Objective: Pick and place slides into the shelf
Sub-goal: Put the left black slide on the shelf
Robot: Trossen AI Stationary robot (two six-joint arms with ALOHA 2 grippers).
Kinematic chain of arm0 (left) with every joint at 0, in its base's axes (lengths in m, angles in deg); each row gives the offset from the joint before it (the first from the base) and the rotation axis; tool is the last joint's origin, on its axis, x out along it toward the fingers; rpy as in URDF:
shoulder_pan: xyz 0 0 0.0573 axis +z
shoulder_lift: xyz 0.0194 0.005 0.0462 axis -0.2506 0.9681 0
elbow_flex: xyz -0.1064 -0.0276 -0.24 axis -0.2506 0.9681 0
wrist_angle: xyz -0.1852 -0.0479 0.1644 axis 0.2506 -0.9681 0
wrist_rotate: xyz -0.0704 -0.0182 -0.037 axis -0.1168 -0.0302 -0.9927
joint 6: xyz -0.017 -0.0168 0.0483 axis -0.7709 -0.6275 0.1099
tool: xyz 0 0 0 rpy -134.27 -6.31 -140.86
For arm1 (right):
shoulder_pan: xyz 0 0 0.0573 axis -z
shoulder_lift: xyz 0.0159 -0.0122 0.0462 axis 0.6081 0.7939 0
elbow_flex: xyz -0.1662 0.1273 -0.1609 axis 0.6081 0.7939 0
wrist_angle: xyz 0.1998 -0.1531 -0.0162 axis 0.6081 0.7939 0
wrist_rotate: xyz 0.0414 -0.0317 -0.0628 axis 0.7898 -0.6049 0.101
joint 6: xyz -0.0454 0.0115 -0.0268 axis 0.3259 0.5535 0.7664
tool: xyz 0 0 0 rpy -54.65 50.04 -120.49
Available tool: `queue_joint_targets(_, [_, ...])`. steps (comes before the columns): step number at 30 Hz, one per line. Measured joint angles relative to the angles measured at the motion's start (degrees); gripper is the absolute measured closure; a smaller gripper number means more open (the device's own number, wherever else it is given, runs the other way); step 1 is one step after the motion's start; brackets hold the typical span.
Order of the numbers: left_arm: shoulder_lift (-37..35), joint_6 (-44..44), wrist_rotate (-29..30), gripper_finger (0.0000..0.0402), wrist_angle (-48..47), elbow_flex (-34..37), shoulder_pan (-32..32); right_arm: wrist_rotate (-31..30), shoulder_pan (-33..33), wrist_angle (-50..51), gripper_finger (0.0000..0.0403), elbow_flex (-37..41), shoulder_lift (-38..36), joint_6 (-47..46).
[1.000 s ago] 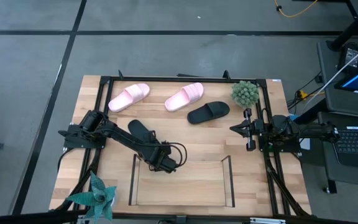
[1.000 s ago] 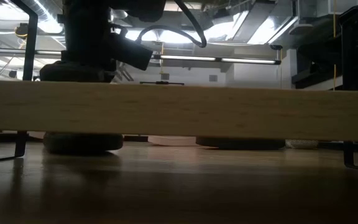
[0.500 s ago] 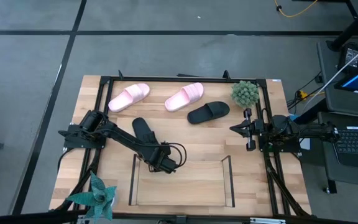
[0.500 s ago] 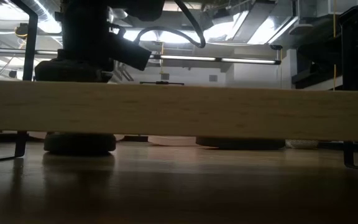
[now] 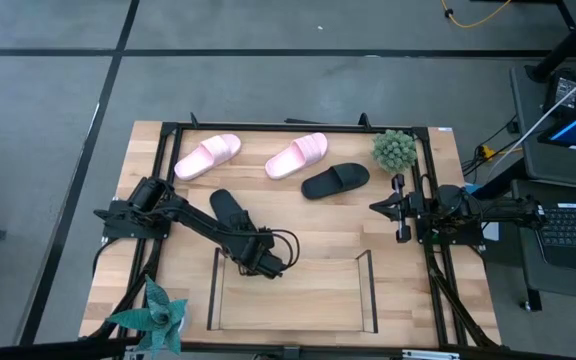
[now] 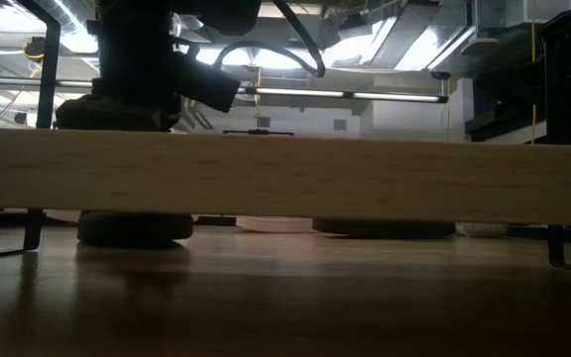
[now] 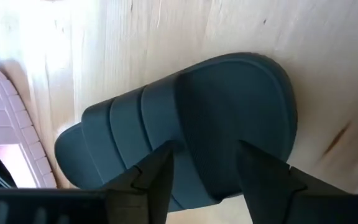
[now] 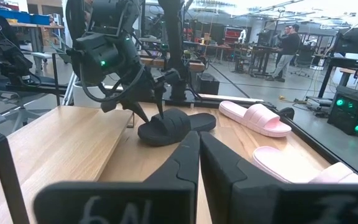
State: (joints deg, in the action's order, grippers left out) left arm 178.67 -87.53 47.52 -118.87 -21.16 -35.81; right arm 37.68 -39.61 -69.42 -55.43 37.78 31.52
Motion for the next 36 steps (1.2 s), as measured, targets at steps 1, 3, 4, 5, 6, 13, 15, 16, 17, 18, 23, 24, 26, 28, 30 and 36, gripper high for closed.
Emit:
queue_joint_targets(1, [0.00,0.00,0.00,0.0241,-0.02,0.00,0.02,0.00,0.00,0.00,0.0386,-0.01,0.01,-0.01])
queue_joint_targets(3, [0.00,-0.01,0.24,0.0241,-0.06,0.00,0.02,0.00,0.00,0.00,0.0386,0.00,0.00,0.00])
queue_joint_targets(4, [0.00,-0.03,0.80,0.0241,-0.08,0.00,0.02,0.00,0.00,0.00,0.0386,0.00,-0.01,0.00])
queue_joint_targets(5, [0.00,-0.04,1.68,0.0241,-0.09,0.00,0.02,0.00,0.01,0.00,0.0386,0.00,0.01,0.00])
queue_joint_targets(6, [0.00,-0.04,2.54,0.0241,-0.09,0.00,0.02,0.00,0.01,0.00,0.0386,0.00,0.01,0.00])
queue_joint_targets(13, [-0.03,-0.07,3.86,0.0243,-0.07,-0.02,0.02,0.00,0.00,0.00,0.0386,0.00,-0.01,0.02])
queue_joint_targets(15, [-0.03,-0.39,3.86,0.0243,-0.07,-0.01,0.02,0.00,0.00,0.00,0.0386,0.00,-0.01,0.02])
queue_joint_targets(16, [-0.03,-1.05,3.86,0.0243,-0.06,-0.02,0.02,0.00,0.00,0.00,0.0386,0.00,-0.01,0.02])
queue_joint_targets(17, [-0.03,-1.56,3.86,0.0243,-0.04,-0.02,0.02,0.00,-0.01,0.00,0.0386,0.00,0.01,0.02])
queue_joint_targets(18, [-0.03,-1.91,3.86,0.0243,-0.04,-0.02,0.02,0.00,0.00,0.00,0.0386,0.00,-0.01,0.02])
queue_joint_targets(23, [-0.03,-2.95,3.97,0.0243,-0.02,-0.01,0.02,-0.01,-0.01,0.00,0.0386,0.00,-0.01,0.02])
queue_joint_targets(24, [-0.03,-2.95,3.97,0.0243,-0.02,-0.02,0.02,0.00,0.00,0.00,0.0386,0.00,0.00,0.02])
queue_joint_targets(26, [-0.03,-2.95,3.97,0.0243,-0.02,-0.02,0.02,0.00,0.01,0.00,0.0386,0.00,-0.01,0.02])
queue_joint_targets(28, [-0.03,-2.96,3.97,0.0243,0.00,0.00,0.02,0.00,-0.01,0.00,0.0386,0.00,0.01,0.02])
queue_joint_targets(30, [-0.03,-2.97,3.97,0.0243,0.00,-0.02,0.02,0.00,0.00,0.00,0.0386,0.00,0.01,0.04])
queue_joint_targets(36, [-0.03,-2.97,3.97,0.0243,0.92,-0.02,0.02,-0.01,0.00,0.00,0.0386,0.00,-0.01,0.04])
